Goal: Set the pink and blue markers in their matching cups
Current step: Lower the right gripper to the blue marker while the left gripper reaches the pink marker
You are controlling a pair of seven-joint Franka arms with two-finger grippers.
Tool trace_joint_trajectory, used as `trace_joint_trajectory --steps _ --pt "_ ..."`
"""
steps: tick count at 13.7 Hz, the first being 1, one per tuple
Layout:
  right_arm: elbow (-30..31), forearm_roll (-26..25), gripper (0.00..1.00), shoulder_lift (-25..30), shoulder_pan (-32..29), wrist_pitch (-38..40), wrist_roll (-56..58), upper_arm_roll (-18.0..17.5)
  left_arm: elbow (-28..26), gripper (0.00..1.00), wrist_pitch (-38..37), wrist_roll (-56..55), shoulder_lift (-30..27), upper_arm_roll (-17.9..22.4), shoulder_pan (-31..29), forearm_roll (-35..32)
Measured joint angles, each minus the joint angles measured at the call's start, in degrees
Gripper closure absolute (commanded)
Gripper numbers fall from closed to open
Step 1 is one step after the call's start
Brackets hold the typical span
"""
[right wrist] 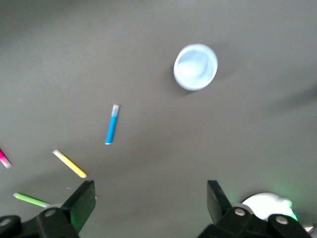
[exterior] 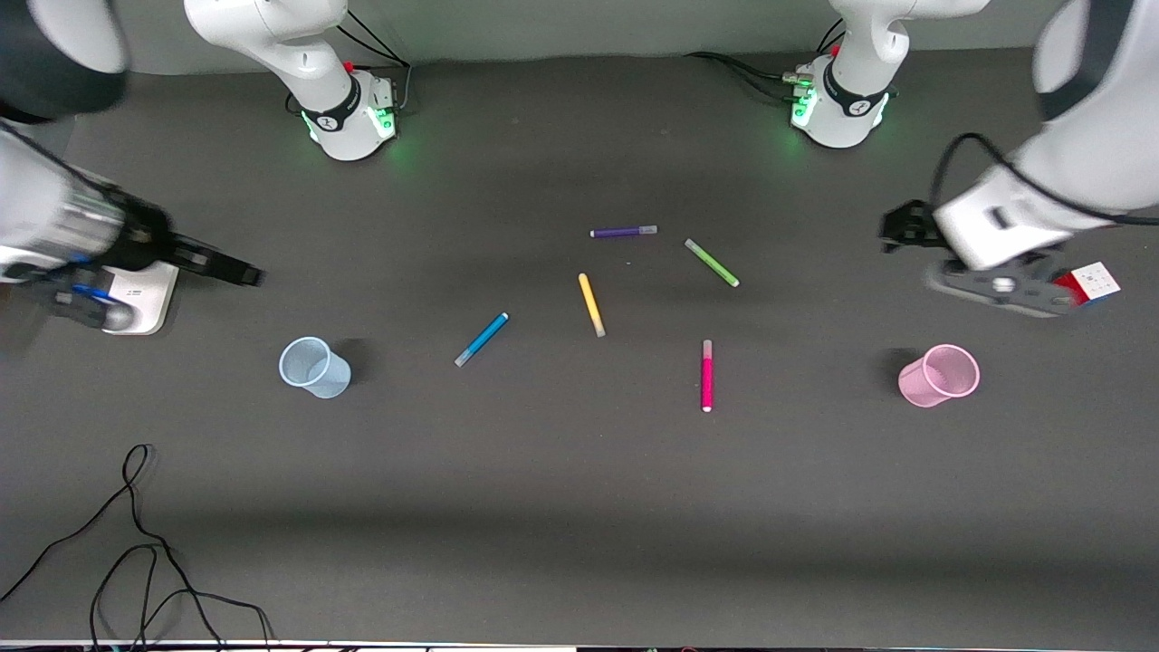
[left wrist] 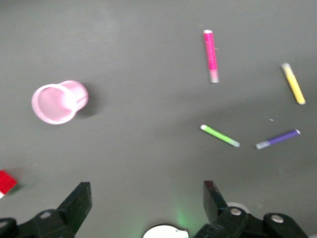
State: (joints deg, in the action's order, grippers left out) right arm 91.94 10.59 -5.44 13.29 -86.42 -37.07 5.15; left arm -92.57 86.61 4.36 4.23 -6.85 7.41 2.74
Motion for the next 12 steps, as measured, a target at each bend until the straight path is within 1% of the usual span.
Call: trace_joint_trajectory --steps 3,6,7,9,12 --pt "-0.8 3.2 0.00 -5.9 5.8 -3.6 -14.0 -0.4 -0.2 0.00 5.0 -8.8 3.2 -0.8 5.9 0.5" --pt "0.5 3.7 0.00 -10.6 9.7 -6.6 -19.3 -0.5 -1.3 0.01 12.0 -19.0 6.7 -1.0 12.1 0.5" --pt "1.7 3.8 0.00 -11.9 10.3 -8.9 -20.8 -0.5 -1.8 0.01 13.9 -21.0 7.8 -1.0 13.6 0.4" --pt "4.2 4.1 0.00 -14.7 10.4 -14.7 -24.4 -0.4 -2.8 0.01 16.5 -22.7 9.6 -1.0 15.2 0.4" --pt "8.1 4.8 0.00 -20.0 11.3 -24.1 -25.6 -0.4 -5.1 0.01 20.2 -22.8 10.7 -0.4 15.2 0.2"
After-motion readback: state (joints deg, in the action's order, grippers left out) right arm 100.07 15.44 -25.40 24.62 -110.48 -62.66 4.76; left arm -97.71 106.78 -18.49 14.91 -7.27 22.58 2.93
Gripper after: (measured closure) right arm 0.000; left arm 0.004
